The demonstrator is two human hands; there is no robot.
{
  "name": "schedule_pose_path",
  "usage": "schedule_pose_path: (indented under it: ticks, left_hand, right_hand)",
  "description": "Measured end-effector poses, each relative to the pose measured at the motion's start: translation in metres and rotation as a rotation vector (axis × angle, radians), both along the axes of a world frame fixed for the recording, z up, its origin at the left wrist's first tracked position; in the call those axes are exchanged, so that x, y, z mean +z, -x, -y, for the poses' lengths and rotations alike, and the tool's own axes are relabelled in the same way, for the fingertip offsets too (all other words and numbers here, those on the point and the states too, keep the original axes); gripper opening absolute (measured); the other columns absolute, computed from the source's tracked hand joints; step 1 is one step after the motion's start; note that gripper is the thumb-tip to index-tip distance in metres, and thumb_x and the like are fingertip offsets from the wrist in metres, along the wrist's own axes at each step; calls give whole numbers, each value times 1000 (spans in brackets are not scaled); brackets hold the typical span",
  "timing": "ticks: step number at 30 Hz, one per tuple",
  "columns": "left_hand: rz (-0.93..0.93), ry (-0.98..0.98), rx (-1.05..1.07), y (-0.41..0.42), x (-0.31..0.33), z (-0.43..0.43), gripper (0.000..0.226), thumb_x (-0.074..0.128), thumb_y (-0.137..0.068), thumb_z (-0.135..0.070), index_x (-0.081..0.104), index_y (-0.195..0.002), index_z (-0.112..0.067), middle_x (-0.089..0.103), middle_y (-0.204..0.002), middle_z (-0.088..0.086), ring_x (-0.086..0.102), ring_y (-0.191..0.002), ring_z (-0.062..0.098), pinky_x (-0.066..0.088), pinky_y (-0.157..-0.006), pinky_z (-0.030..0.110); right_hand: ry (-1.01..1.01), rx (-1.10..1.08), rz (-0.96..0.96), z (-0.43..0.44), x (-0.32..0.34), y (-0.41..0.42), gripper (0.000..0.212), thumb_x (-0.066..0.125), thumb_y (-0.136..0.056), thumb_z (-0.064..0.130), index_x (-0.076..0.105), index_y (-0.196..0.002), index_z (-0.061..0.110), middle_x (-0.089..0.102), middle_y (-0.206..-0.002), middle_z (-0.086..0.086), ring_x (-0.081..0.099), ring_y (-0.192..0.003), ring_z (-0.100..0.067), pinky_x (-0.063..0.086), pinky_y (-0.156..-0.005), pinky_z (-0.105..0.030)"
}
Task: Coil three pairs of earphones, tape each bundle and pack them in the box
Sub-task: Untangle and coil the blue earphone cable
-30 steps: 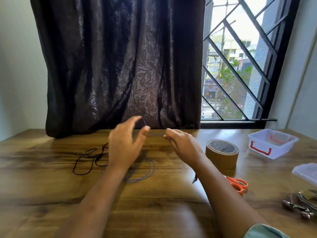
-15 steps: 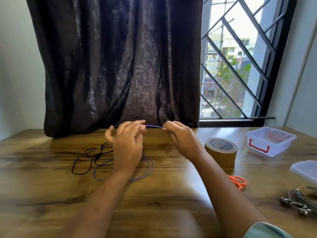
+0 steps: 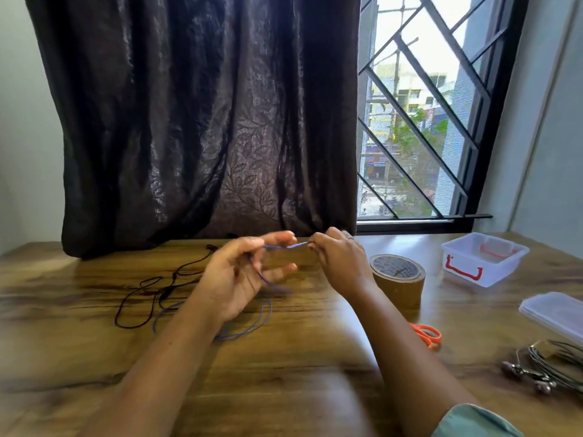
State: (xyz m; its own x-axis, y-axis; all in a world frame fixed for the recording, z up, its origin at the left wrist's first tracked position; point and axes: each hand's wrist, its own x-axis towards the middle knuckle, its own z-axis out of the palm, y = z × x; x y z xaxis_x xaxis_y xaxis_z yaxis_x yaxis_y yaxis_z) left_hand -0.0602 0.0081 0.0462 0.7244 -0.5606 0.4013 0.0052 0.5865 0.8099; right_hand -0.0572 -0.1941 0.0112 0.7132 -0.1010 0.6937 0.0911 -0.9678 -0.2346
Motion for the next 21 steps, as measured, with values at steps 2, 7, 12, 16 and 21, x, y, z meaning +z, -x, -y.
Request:
schedule_pose_path:
  ticks: [2,7,12,16,21]
  left_hand:
    - [324,-325,106,4,-5,5,36,52,-88,-17,59,-77,17,71,-103,2,63,-100,5,56,-80,34]
    - [957,-500,916,-17,-16,-3,40,38,-94,-39,69,-80,-17,63,-113,-10,56,-107,7,43,-94,30]
    - [932,-531,1041,-27,-24,-4,15,56,-91,-23,60,-106,-21,56,-119,-12,51,-113,4,45,-95,28]
    - [1116,-705,781,-31,-40,2,52,46,-90,-46,44,-137,-25,43,-134,-17,37,-128,0,28,-108,17]
    - [1046,-768,676,-32,-40,3,19,57,-92,-34,60,-108,-25,62,-92,-9,57,-85,4,48,-75,29]
  right_hand:
    - [-161,24,-78,2,-2,-4,18,51,-95,30,68,-100,27,67,-91,1,61,-87,-23,45,-71,-34]
    - [-912,440,-108,-4,2,-1,22,53,-95,11,71,-87,21,72,-78,3,59,-63,-7,48,-62,-26]
    - [-1313,829,-341,-19,18,16,26,46,-95,3,71,-96,10,72,-90,-6,66,-70,-12,53,-66,-20]
    - [-1449,954,-571,-25,24,22,26,47,-93,17,70,-94,7,69,-85,-9,63,-65,-13,55,-60,-20]
    - [-1122,826,-579,-18,21,22,19,57,-91,3,68,-83,17,63,-69,-3,52,-46,-5,45,-42,-14]
